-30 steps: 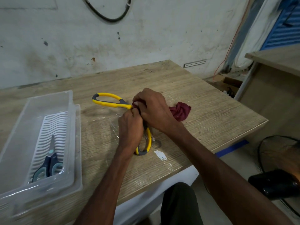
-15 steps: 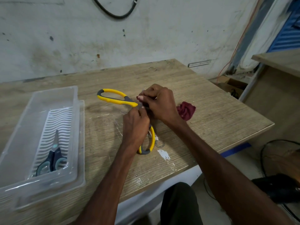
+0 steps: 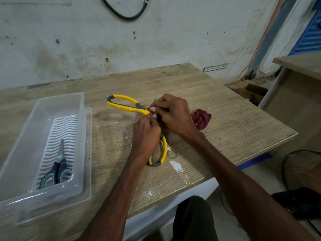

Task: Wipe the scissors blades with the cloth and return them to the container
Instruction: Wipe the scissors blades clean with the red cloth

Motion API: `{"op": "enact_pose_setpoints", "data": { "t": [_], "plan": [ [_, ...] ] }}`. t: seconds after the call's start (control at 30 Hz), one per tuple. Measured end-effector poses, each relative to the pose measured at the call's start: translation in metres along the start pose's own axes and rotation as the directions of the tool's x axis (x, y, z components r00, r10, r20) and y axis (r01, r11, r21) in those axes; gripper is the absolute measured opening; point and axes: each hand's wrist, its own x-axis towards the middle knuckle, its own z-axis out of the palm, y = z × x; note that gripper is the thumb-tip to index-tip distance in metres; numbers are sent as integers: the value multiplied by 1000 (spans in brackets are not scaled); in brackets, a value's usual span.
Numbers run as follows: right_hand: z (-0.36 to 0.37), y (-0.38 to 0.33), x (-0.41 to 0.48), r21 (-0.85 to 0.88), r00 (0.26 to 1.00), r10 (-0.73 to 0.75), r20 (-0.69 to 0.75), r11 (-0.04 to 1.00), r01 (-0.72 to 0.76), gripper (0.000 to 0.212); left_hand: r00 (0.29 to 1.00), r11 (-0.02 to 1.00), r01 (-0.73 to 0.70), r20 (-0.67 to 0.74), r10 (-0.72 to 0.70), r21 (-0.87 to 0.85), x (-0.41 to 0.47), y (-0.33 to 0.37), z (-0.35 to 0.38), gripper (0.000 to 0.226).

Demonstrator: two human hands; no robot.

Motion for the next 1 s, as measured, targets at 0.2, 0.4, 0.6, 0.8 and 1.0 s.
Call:
{"op": "enact_pose_setpoints", "data": {
  "t": [0.2,0.4,0.6,0.8,1.0],
  "plan": [
    [5,3,11,-42,995,47,-83,998,-51,14,1000,999,23,5,-23,-22,0,1,0,32],
    [-8,4,-4,13,996,85,35,996,-85,26,999,985,-23,34,18,174,4,-3,2,30],
    [-7,3,-5,51,997,70,31,996,-72,15,994,952,-110,45,101,286,2,-6,1,26],
    [-7,0,9,15,995,99,-24,995,-99,10,999,998,25,43,-28,54,3,-2,1,30],
    [-1,-2,-9,-47,998,58,-37,997,-59,9,999,998,51,20,-51,-33,5,-2,1,32]
  ]
}}
